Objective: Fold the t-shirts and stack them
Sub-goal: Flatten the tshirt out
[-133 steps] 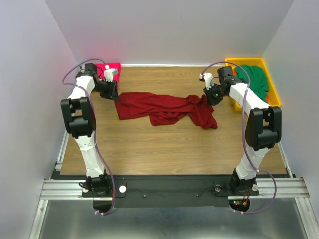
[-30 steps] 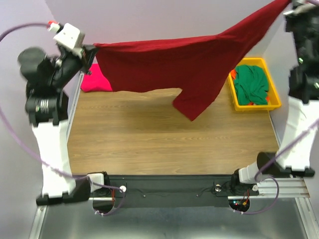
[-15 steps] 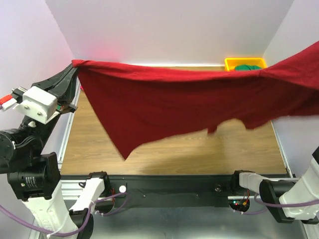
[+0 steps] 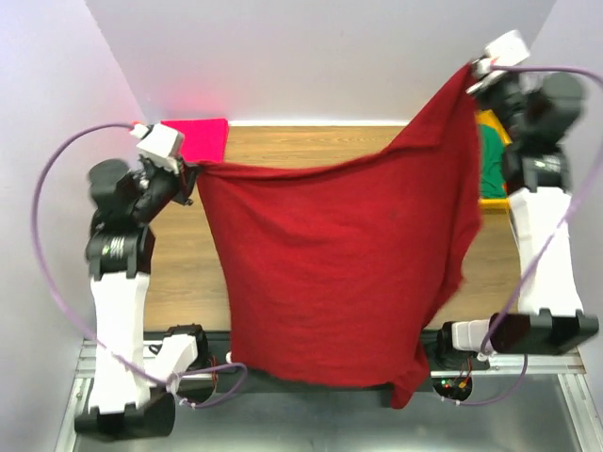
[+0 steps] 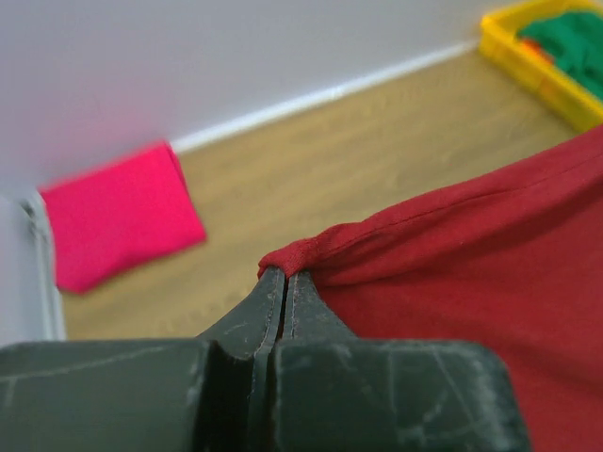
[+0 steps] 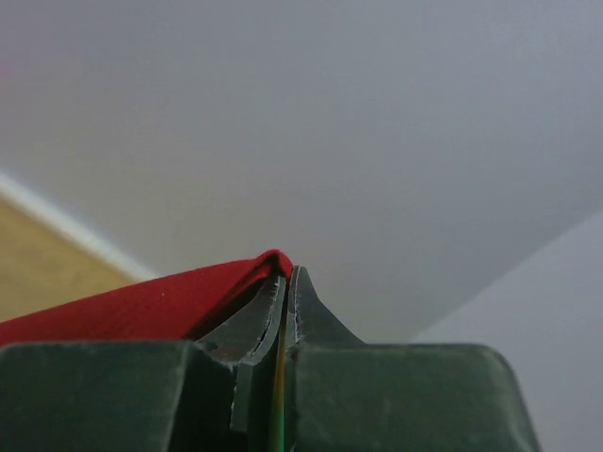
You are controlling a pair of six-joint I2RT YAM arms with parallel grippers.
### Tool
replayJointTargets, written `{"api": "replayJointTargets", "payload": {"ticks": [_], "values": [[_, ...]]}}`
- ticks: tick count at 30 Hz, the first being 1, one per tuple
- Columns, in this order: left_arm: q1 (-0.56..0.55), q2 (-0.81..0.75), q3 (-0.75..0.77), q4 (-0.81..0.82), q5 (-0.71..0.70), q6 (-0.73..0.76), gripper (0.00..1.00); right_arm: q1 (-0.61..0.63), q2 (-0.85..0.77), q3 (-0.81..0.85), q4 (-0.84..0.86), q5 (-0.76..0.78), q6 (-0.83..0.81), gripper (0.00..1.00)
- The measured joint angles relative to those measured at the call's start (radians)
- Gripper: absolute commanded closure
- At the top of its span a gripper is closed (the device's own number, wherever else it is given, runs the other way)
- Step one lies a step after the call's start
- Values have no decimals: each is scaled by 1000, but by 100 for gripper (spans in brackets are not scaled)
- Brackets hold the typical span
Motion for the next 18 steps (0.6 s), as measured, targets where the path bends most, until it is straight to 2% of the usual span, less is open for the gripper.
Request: {"api": "replayJointTargets", "payload": {"ticks": [5, 10, 15, 18], "values": [[0, 161, -130, 42, -37, -9, 100, 13, 106, -243, -45, -93, 56, 99], [0, 464, -141, 135, -53, -26, 100, 33, 299, -260, -23, -115, 69, 99], [0, 803, 0, 152, -60, -26, 100, 43, 556, -133, 2, -105, 63, 100], [0, 1007, 197, 138, -61, -21, 100, 42, 699, -18, 8, -97, 51, 100]]}}
